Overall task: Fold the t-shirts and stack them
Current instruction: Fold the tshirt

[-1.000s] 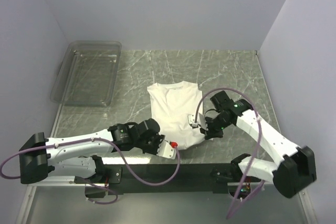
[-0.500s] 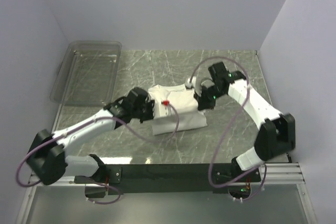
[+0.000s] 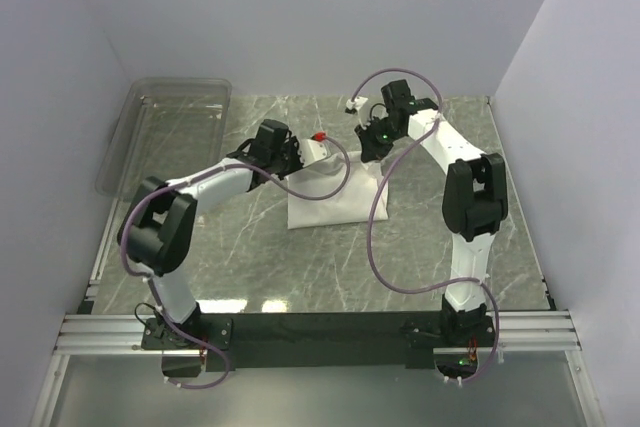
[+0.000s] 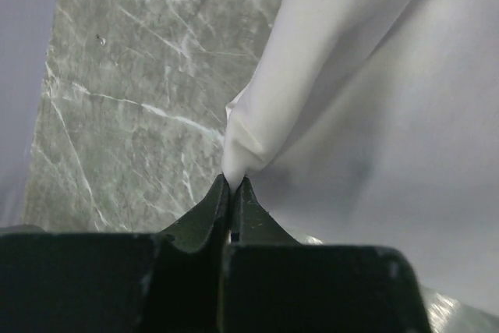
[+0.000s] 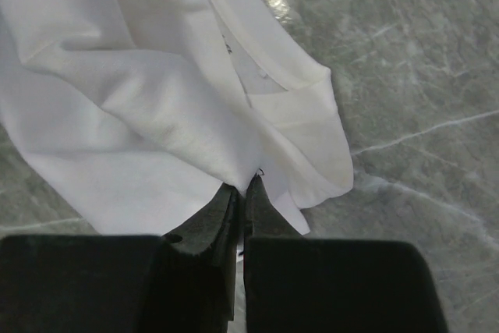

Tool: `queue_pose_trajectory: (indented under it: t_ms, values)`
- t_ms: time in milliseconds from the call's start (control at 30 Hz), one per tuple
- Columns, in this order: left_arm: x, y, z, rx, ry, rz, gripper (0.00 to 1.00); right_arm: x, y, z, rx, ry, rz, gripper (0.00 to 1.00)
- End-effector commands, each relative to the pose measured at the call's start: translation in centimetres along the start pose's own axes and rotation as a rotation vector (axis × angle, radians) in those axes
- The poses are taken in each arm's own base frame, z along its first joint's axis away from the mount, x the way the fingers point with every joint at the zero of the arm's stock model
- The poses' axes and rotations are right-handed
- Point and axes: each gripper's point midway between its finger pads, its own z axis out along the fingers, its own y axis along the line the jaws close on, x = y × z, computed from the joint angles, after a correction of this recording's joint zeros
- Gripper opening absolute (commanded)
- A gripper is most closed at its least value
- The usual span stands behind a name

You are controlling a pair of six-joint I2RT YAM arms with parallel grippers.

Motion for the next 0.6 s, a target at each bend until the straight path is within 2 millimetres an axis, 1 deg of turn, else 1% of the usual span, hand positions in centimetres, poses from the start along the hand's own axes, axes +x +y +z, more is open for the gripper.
queue_pose_trajectory:
  t_ms: [0, 33, 100, 133, 300, 333, 400, 433, 467, 500, 533, 567]
  values:
    - [-2.0, 3.8, 1.2, -0.120, -0.050, 0.028, 0.00, -2.4, -3.3, -1.0, 0.137, -0.069, 0.053, 0.00]
    - [-1.5, 3.8, 1.8, -0.126, -0.037, 0.024, 0.00, -2.5, -3.6, -0.8, 0.151, -0.072, 0.057, 0.00]
    - [-1.0, 4.3, 2.2, -0.142, -0.018, 0.015, 0.01, -2.3, -4.1, -0.6, 0.162, -0.068, 0.067, 0.00]
    - [-0.4, 4.0, 2.6, -0.131, -0.003, 0.008, 0.00, -2.4, -4.1, -0.5, 0.162, -0.071, 0.068, 0.00]
    - [0.3, 3.9, 3.3, -0.126, 0.014, -0.006, 0.00, -1.7, -4.7, 0.6, 0.165, -0.050, 0.089, 0.00]
    - [0.5, 3.9, 3.5, -0.125, 0.019, -0.010, 0.01, -1.6, -5.0, 0.6, 0.181, -0.045, 0.092, 0.00]
    - [0.2, 4.6, 3.7, -0.150, 0.016, -0.024, 0.01, -1.4, -5.3, 0.7, 0.198, -0.043, 0.110, 0.00]
    - [0.7, 4.7, 4.2, -0.159, 0.037, -0.032, 0.01, -1.7, -5.5, 0.6, 0.213, -0.054, 0.109, 0.02]
    - [0.3, 5.6, 4.2, -0.184, 0.039, -0.041, 0.01, -1.3, -6.0, 0.7, 0.245, -0.050, 0.146, 0.09]
    - [0.3, 6.0, 4.4, -0.203, 0.046, -0.068, 0.02, -1.4, -6.4, 0.3, 0.281, -0.057, 0.164, 0.18]
    - [1.2, 6.7, 4.7, -0.246, 0.088, -0.095, 0.13, -2.3, -7.4, 0.1, 0.335, -0.096, 0.173, 0.28]
    - [0.5, 8.0, 4.5, -0.293, 0.088, -0.120, 0.20, -1.3, -8.7, -0.2, 0.427, -0.080, 0.211, 0.39]
